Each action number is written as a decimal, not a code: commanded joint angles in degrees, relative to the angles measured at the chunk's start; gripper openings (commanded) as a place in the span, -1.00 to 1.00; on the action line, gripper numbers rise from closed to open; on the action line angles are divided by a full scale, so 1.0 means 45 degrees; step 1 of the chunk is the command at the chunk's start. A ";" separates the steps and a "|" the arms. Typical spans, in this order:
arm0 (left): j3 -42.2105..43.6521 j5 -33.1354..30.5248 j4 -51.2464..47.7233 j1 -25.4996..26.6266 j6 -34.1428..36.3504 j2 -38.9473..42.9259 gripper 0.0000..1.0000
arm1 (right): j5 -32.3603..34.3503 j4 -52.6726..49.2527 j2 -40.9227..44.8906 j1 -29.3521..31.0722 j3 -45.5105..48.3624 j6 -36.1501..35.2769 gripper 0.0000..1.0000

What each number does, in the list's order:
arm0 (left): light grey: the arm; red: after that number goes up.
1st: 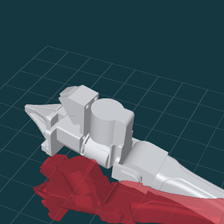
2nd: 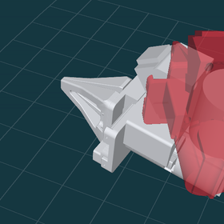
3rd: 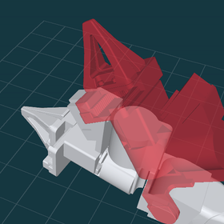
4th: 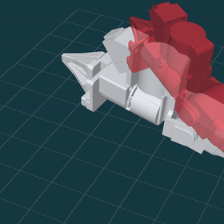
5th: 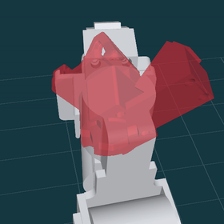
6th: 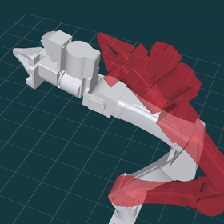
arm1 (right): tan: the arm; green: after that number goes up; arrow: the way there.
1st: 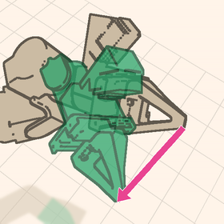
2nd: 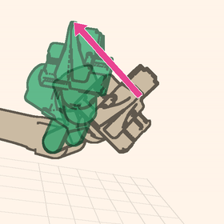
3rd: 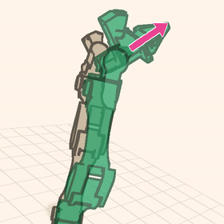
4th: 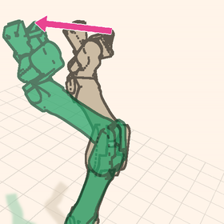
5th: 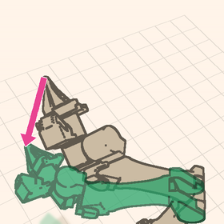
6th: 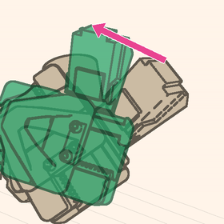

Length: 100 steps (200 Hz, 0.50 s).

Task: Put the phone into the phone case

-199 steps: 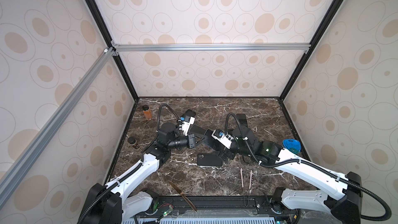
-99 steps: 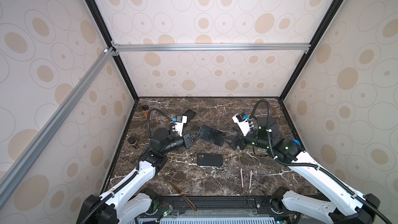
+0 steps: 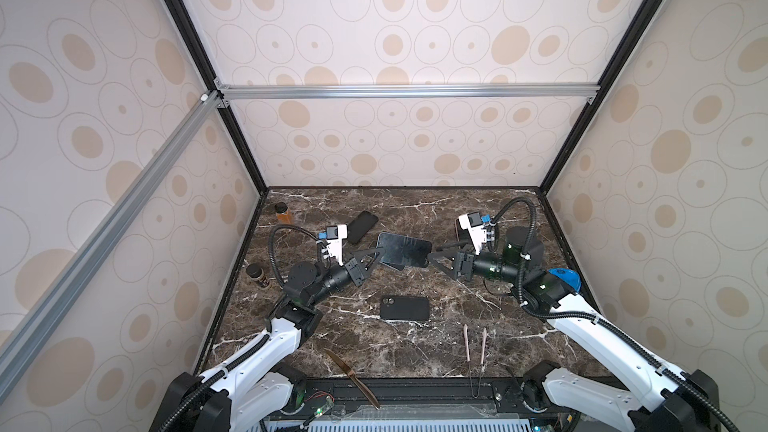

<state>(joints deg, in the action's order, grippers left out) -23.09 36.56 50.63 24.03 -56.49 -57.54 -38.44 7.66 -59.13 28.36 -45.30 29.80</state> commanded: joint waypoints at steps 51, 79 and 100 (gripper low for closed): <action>0.0256 0.0295 0.4666 -0.0262 -0.2246 -0.0181 -1.00 | -0.0577 0.1807 0.0036 -0.0527 0.0367 0.1618 0.27; 0.0308 0.0525 0.5300 -0.0315 -0.2594 -0.0319 -1.00 | -0.1236 0.2938 -0.0166 -0.0675 0.0610 0.2313 0.25; 0.0307 0.0538 0.5500 -0.0323 -0.2672 -0.0348 -1.00 | -0.1752 0.3578 -0.0471 -0.0678 0.0616 0.2649 0.18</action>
<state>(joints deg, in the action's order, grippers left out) -20.86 37.95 66.98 23.14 -65.71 -59.57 -42.37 17.23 -60.03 25.56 -43.24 38.33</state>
